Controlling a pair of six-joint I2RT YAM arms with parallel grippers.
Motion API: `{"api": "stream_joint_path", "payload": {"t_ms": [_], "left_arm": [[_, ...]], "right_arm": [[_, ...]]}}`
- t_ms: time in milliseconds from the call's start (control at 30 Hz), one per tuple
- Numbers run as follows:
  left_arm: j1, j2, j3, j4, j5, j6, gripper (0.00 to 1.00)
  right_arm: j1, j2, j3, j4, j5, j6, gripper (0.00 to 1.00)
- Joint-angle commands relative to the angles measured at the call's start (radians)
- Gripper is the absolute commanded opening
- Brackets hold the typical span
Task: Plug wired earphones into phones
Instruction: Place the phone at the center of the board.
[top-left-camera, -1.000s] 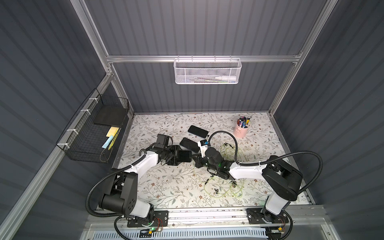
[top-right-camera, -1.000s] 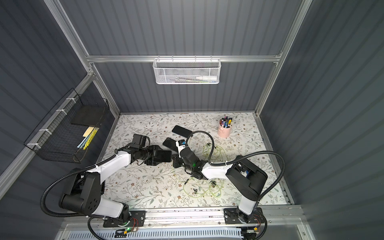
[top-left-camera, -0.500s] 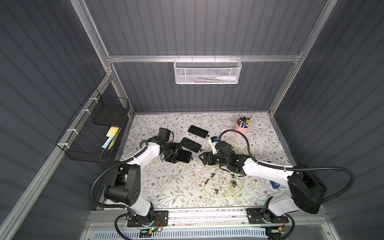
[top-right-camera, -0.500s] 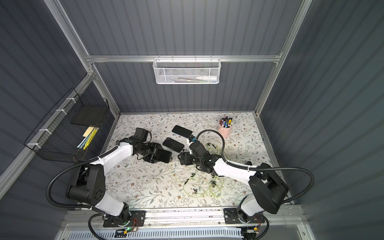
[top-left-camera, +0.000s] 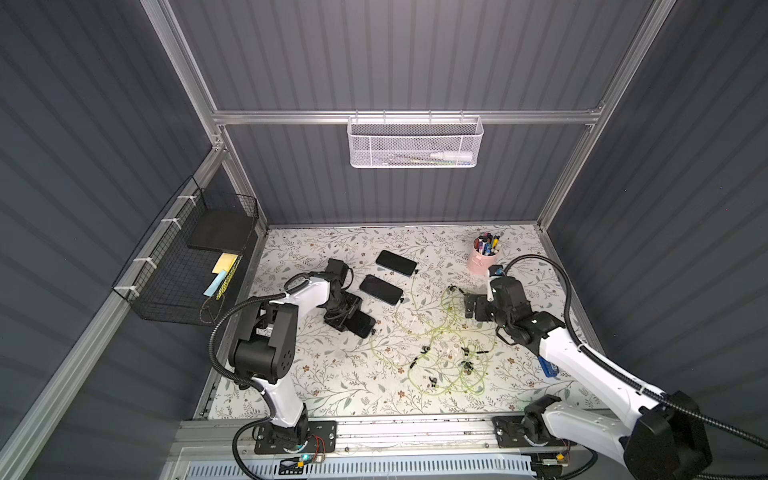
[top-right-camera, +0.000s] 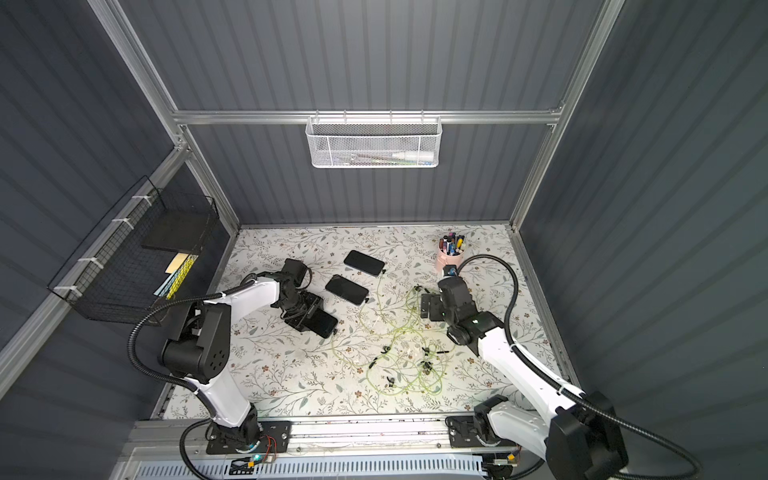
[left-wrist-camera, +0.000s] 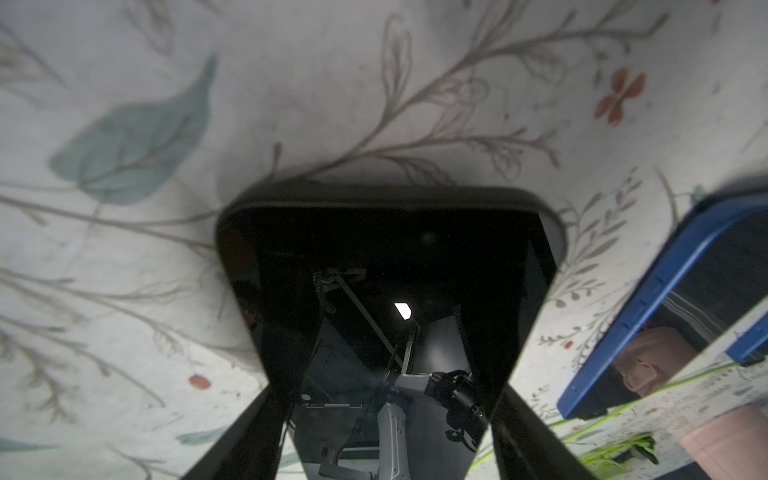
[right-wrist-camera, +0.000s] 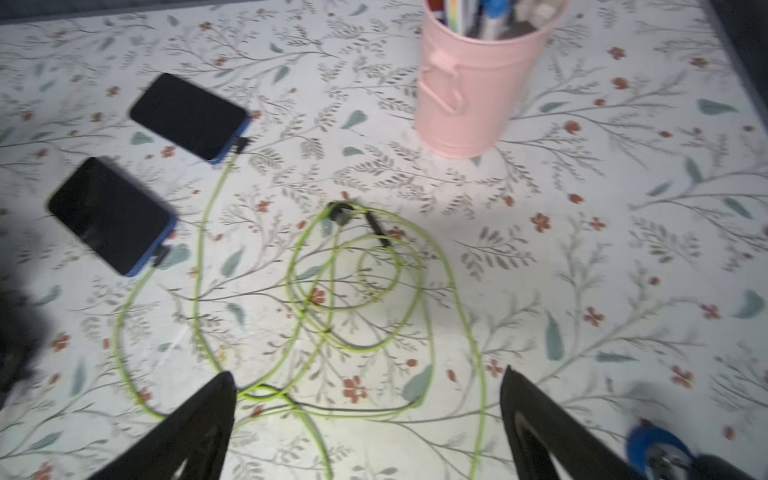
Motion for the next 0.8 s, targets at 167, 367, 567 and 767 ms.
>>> {"api": "stream_joint_path", "payload": {"t_ms": [167,367,567,767], "left_arm": [[-0.072,0.079,0.051,0.016,-0.045,0.043,0.71],[-0.08,0.078,0.048,0.045,-0.039,0.071,1.0],[-0.078,0.044,0.074,0.012,-0.075,0.143,1.0],[-0.072,-0.212,0.107,-0.13,-0.608,0.406,1.0]], "right_arm": [[-0.218,-0.033,-0.098,0.095,-0.029,-0.151,0.99],[-0.242,0.03,-0.268,0.473,0.029,-0.259,0.99],[-0.278,0.117,-0.294,0.737,-0.004,-0.303,0.99],[-0.3,0.284,-0.284,0.993,-0.051,-0.327,0.99]]}}
